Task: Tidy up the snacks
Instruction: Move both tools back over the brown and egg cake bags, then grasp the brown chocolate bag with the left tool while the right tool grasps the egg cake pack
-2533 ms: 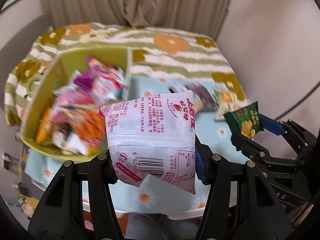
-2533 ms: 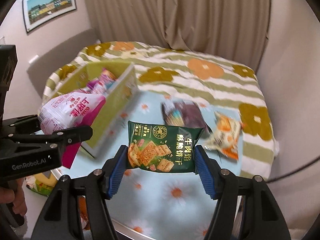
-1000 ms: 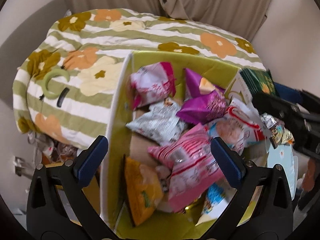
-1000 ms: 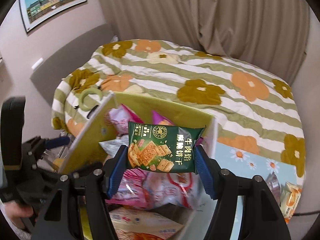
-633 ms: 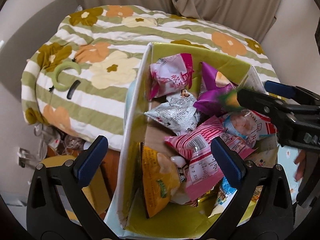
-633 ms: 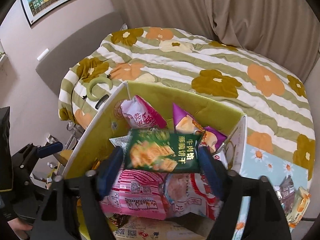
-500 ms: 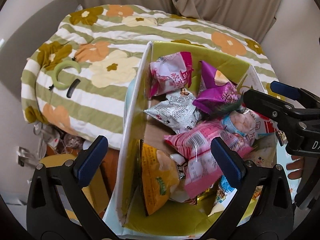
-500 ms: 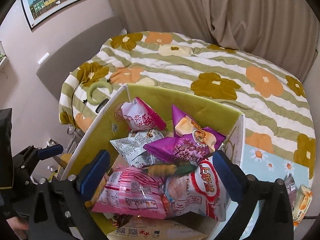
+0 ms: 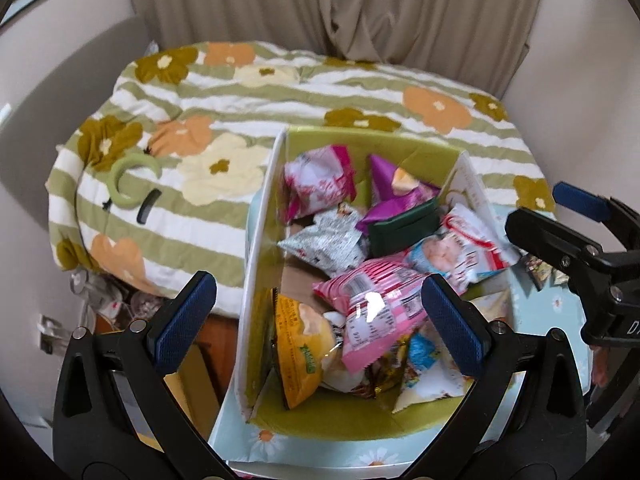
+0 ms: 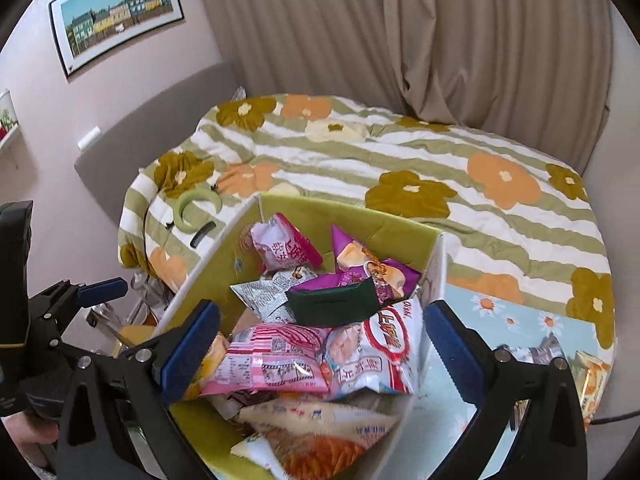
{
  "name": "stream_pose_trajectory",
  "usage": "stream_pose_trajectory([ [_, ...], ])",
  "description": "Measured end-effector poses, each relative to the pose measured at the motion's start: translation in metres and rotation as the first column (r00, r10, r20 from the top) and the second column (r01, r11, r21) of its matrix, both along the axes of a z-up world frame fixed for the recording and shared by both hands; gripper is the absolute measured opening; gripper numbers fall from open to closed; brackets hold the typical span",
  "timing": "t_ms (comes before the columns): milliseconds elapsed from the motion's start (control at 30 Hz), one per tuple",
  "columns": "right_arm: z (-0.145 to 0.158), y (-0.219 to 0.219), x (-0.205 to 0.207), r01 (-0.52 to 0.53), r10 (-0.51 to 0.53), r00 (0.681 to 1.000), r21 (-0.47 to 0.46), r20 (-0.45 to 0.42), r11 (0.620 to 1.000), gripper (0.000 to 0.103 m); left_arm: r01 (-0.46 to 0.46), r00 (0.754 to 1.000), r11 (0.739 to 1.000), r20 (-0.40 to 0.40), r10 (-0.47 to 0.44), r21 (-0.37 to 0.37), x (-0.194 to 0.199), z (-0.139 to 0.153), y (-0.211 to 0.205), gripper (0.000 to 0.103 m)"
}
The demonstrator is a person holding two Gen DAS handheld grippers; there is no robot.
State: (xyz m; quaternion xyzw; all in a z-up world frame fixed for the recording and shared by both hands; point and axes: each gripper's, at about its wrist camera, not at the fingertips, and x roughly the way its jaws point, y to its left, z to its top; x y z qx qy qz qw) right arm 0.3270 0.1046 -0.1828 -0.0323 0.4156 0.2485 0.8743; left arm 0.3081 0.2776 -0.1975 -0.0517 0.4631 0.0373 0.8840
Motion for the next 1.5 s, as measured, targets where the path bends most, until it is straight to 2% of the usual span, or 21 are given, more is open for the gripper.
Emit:
stream_pose_trajectory([
  [167, 0.023, -0.024, -0.020, 0.088, -0.088, 0.995, -0.001, 0.047, 0.996, 0.102, 0.070, 0.997, 0.997, 0.041, -0.069, -0.025, -0.002, 0.020, -0.021, 0.102],
  [333, 0.043, -0.067, -0.038, 0.198, -0.198, 0.977, 0.011, 0.081, 0.980, 0.102, 0.149, 0.986, 0.988, 0.082, -0.147, -0.029, -0.002, 0.036, -0.056, 0.102],
  [600, 0.060, -0.164, -0.058, 0.376, -0.368, 0.918, -0.027, 0.146, 0.926, 0.102, 0.272, 0.955, 0.962, 0.126, -0.269, -0.005, 0.006, 0.051, -0.138, 0.102],
  [733, 0.057, -0.214, -0.058, 0.433, -0.426, 0.894, -0.030, 0.137, 0.901, 0.102, 0.334, 0.937, 0.942, 0.108, -0.332, -0.005, 0.024, 0.048, -0.192, 0.102],
  [933, 0.039, -0.283, -0.051, 0.488, -0.484, 0.871, -0.033, 0.090, 0.872, 0.102, 0.438, 0.898, 0.899, 0.042, -0.439, 0.030, 0.055, 0.024, -0.272, 0.102],
  [1133, 0.003, -0.336, -0.029, 0.509, -0.509, 0.861, -0.035, 0.004, 0.860, 0.102, 0.552, 0.832, 0.832, -0.089, -0.547, 0.054, 0.093, -0.019, -0.341, 0.102],
  [1267, -0.023, -0.358, -0.012, 0.510, -0.511, 0.857, -0.037, -0.058, 0.859, 0.102, 0.610, 0.785, 0.791, -0.186, -0.591, 0.059, 0.117, -0.055, -0.373, 0.102],
  [1500, -0.073, -0.379, 0.022, 0.512, -0.512, 0.842, -0.048, -0.169, 0.858, 0.102, 0.667, 0.721, 0.741, -0.318, -0.616, 0.077, 0.149, -0.109, -0.403, 0.102],
])
